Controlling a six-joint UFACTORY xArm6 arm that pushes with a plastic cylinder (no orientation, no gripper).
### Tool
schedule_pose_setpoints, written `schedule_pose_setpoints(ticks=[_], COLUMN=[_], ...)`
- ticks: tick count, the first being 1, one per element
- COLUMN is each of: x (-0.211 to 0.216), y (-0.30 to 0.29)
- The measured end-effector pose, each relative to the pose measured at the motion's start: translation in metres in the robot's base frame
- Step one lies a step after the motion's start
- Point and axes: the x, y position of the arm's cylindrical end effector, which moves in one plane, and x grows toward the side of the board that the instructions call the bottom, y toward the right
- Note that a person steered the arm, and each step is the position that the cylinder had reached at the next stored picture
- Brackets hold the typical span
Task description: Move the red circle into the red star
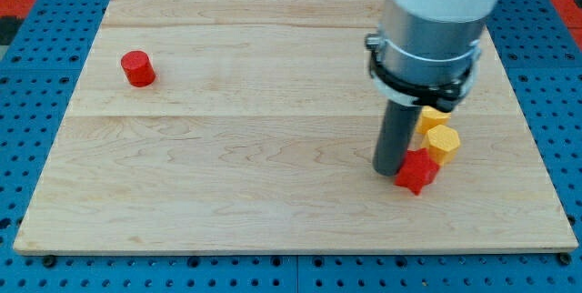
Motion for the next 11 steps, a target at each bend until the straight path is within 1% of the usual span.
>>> schedule_pose_setpoints(ticks=[2, 3, 4, 6, 8, 9, 10, 11], x=[0.026, 0.026, 0.015, -0.028, -0.075, -0.104, -0.121, -0.152], y=[0.017, 0.014, -0.042, -0.185, -0.296, -0.343, -0.386, -0.370])
